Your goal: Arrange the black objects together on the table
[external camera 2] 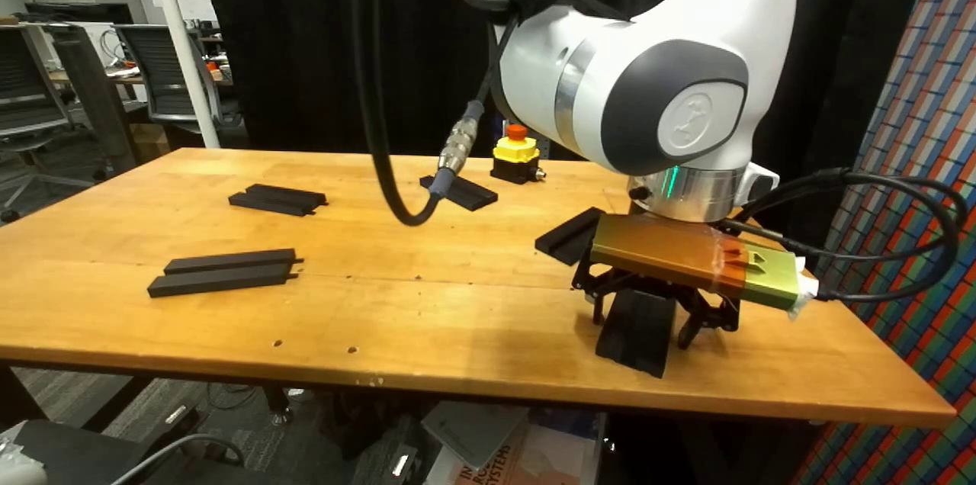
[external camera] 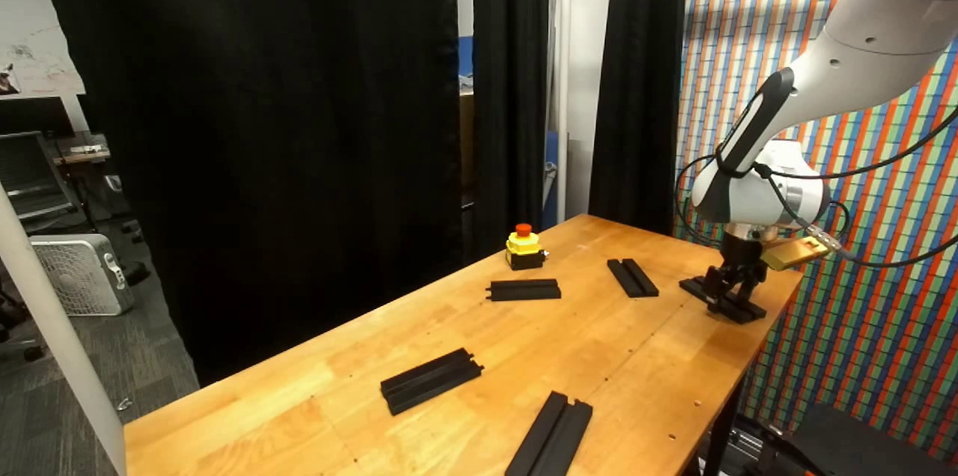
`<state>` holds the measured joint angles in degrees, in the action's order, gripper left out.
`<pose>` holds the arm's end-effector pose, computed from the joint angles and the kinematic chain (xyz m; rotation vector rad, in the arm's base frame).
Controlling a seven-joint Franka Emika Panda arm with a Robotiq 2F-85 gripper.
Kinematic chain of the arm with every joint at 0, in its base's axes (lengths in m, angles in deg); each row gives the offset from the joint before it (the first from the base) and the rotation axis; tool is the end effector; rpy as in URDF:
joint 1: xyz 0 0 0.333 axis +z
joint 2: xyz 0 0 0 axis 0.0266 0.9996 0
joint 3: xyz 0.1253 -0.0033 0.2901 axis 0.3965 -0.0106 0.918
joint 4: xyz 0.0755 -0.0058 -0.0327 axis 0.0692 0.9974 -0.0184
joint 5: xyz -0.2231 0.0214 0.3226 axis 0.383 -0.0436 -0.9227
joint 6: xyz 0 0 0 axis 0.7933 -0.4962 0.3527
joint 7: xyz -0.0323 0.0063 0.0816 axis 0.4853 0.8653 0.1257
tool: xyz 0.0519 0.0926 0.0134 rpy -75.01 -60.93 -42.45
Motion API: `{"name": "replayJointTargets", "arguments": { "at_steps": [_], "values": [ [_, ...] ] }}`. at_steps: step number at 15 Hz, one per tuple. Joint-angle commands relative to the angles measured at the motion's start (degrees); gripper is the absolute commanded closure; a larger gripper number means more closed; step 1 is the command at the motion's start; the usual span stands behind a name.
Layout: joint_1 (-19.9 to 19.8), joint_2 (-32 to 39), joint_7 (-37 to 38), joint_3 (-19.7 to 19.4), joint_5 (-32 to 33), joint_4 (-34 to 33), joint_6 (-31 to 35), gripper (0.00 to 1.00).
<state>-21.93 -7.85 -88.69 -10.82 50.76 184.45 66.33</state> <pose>0.3896 -0.3070 0.2042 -3.1189 0.2245 -0.0609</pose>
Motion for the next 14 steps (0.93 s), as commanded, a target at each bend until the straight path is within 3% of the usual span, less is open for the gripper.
{"name": "replayJointTargets", "arguments": {
  "at_steps": [1, 3, 14],
  "values": [
    [-1.3, 2.0, 0.5, 1.4, 0.8, -1.8, 1.4, 0.32],
    [0.1, 1.5, 4.0, 0.6, 2.6, -1.0, 1.2, 0.47],
    [9.9, -3.2, 31.4, -1.5, 22.4, 7.4, 0.6, 0.51]
  ]
}}
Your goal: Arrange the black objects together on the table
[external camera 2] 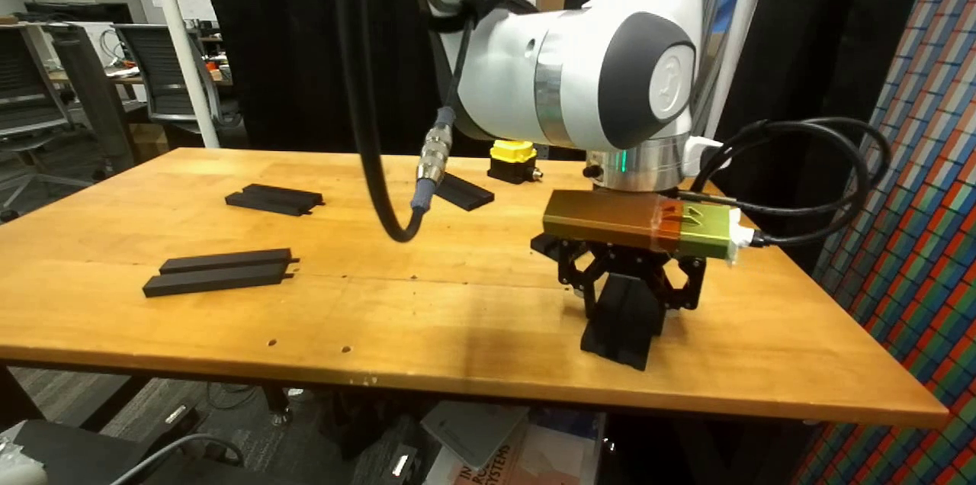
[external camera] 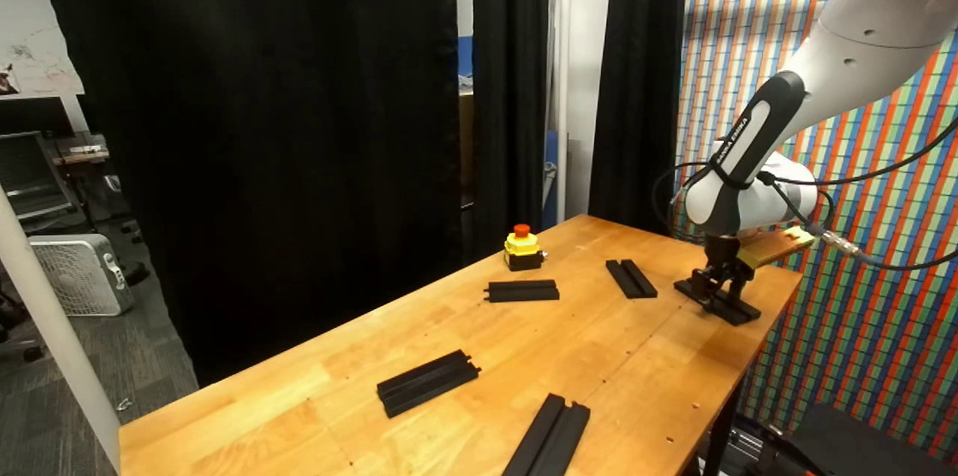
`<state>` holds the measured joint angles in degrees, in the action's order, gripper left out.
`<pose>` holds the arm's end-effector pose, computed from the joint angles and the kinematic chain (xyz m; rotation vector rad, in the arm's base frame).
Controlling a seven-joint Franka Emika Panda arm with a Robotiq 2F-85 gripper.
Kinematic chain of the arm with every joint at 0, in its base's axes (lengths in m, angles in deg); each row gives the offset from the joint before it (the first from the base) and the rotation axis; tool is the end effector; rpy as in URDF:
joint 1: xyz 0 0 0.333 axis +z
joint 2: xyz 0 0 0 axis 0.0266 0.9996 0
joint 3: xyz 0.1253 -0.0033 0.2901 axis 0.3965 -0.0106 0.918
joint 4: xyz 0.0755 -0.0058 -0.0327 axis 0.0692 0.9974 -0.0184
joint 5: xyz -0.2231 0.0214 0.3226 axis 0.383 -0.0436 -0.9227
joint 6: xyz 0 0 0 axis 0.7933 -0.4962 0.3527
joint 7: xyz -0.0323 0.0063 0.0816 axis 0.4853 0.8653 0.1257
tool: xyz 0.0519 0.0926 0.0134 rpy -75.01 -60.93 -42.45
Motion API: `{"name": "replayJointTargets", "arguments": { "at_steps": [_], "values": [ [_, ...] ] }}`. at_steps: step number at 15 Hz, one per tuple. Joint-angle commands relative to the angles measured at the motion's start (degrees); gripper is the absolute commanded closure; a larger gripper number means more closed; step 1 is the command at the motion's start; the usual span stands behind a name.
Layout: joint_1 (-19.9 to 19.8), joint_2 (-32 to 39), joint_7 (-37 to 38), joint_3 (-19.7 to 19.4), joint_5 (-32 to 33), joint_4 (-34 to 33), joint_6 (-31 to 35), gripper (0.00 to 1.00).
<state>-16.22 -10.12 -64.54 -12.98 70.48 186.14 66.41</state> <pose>0.4087 -0.2692 0.2140 3.0112 -0.2946 -0.0371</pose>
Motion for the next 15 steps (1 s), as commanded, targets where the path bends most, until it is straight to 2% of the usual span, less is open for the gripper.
{"name": "replayJointTargets", "arguments": {
  "at_steps": [1, 8, 11, 15],
  "values": [
    [4.9, -1.6, 8.8, 1.1, 3.0, 6.8, 0.3, 0.51],
    [8.7, -7.2, 10.0, 7.5, -3.0, 14.4, 0.2, 0.51],
    [11.1, -8.6, 8.5, 11.2, -7.6, 16.7, -0.1, 0.51],
    [14.7, -8.9, 7.7, 15.4, -13.0, 16.8, -0.4, 0.51]
  ]
}}
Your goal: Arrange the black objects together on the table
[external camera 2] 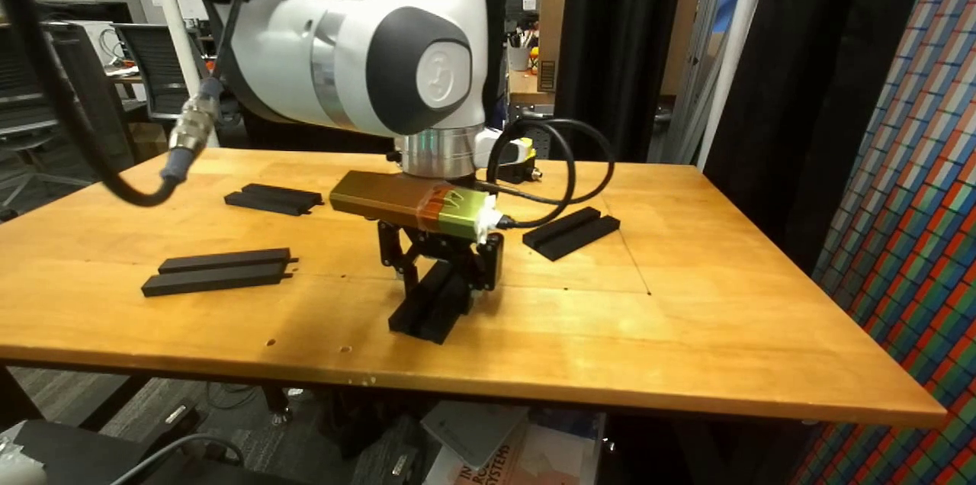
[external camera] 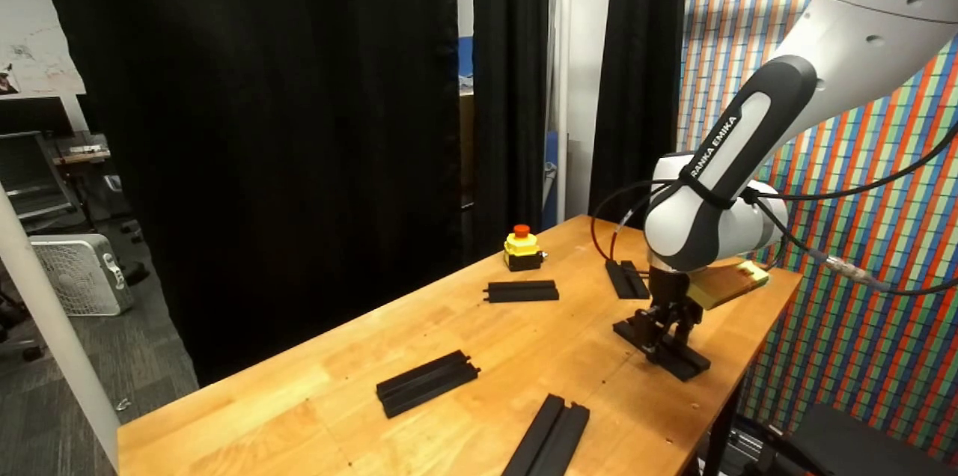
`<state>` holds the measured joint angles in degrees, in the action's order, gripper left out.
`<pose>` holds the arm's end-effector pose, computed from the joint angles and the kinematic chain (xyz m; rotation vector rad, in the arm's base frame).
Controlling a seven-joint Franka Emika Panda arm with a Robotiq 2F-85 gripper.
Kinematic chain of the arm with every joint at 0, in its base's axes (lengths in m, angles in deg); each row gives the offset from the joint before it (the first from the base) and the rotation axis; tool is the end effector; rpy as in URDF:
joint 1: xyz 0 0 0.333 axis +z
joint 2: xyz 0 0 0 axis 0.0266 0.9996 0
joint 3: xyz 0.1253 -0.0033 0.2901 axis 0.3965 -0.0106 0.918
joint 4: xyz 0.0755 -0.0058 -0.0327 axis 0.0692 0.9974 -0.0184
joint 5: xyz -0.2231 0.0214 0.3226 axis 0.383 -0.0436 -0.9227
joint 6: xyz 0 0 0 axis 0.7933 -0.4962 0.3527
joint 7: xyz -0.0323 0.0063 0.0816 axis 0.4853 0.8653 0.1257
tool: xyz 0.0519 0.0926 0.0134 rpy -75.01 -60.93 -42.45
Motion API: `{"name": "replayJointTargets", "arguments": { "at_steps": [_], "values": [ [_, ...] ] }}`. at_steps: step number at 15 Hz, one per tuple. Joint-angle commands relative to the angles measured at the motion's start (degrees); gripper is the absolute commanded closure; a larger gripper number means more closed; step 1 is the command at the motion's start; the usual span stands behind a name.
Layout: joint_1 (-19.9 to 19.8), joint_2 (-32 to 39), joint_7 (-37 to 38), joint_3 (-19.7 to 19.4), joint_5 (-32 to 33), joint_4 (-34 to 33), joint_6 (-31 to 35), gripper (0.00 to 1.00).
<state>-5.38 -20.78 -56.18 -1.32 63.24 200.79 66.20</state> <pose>0.3954 -0.0765 0.2107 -3.1316 0.1090 0.0820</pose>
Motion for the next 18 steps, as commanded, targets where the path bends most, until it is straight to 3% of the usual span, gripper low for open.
{"name": "replayJointTargets", "arguments": {
  "at_steps": [1, 13, 14, 16, 18],
  "values": [
    [4.5, 2.2, -0.5, 4.3, -6.7, 1.7, 0.0, 0.51],
    [6.4, 4.3, 2.4, 5.3, -6.5, -2.5, 0.9, 0.51],
    [6.4, 3.9, 2.7, 5.4, -6.5, -2.5, 0.2, 0.06],
    [6.8, 3.2, 2.7, 5.8, -6.9, -2.3, 0.0, 0.00],
    [7.2, 2.5, 3.1, 6.5, -7.4, -2.5, -0.7, 0.00]
  ]
}}
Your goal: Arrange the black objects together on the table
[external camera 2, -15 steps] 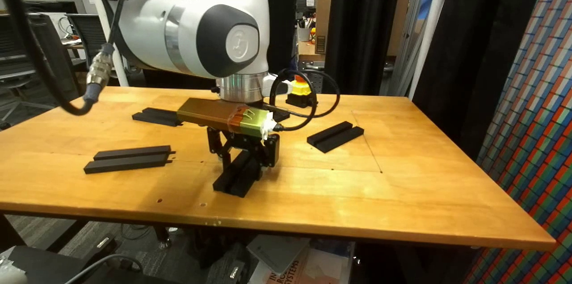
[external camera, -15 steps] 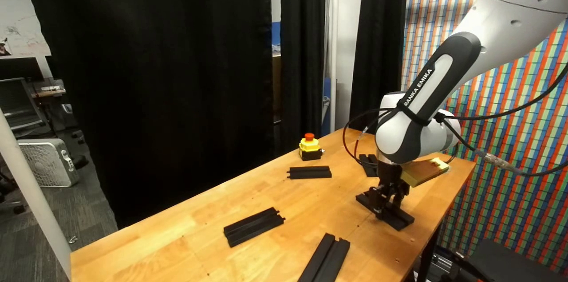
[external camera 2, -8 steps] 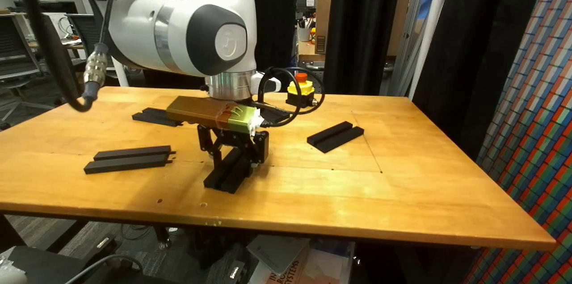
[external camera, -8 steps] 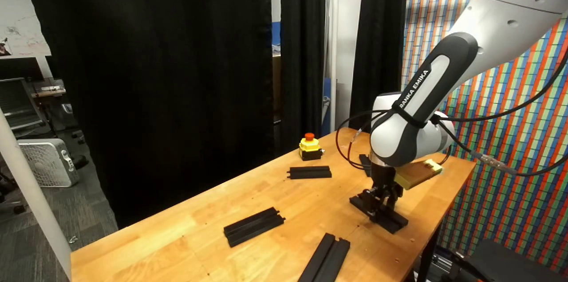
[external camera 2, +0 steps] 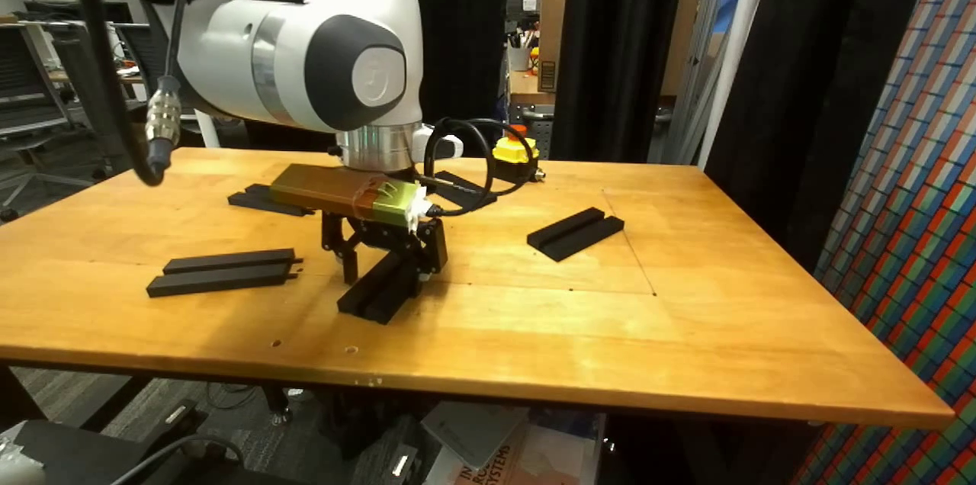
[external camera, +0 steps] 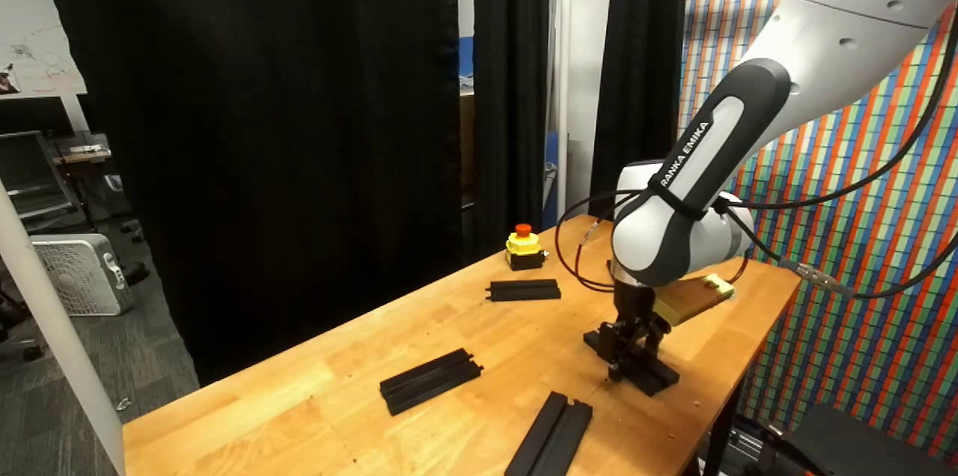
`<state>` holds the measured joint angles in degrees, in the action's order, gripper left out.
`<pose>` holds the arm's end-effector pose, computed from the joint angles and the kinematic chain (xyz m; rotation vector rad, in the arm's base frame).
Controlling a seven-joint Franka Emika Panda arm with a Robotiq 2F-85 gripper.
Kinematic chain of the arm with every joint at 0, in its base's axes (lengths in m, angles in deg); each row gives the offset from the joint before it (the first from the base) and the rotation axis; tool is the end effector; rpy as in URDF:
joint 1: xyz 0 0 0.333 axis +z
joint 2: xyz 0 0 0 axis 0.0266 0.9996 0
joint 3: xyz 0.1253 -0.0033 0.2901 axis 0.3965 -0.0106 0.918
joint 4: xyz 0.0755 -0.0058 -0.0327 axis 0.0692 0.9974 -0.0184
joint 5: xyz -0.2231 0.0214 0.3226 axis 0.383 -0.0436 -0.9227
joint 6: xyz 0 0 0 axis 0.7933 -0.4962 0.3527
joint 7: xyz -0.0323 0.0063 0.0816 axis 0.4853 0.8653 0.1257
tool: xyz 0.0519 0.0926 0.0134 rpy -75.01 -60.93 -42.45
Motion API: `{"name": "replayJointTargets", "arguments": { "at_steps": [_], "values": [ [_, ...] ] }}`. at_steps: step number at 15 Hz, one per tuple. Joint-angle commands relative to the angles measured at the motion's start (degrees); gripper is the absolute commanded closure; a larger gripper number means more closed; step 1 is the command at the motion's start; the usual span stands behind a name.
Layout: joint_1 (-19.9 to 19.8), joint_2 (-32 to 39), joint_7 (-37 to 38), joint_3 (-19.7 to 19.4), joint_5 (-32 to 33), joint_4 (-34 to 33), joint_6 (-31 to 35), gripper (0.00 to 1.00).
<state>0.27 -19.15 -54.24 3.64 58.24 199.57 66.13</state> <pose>0.4081 -0.0048 0.2054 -3.0988 -0.0030 0.0920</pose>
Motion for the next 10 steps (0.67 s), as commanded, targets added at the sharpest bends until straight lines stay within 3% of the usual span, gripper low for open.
{"name": "replayJointTargets", "arguments": {
  "at_steps": [1, 6, 10],
  "values": [
    [1.8, 0.0, 1.5, 1.7, -2.5, -1.4, -1.2, 0.00],
    [2.3, -5.8, 6.2, 1.1, 0.3, -2.0, -4.5, 0.00],
    [0.5, -10.7, 12.1, -0.7, 4.5, -3.0, -5.8, 0.00]
  ]
}}
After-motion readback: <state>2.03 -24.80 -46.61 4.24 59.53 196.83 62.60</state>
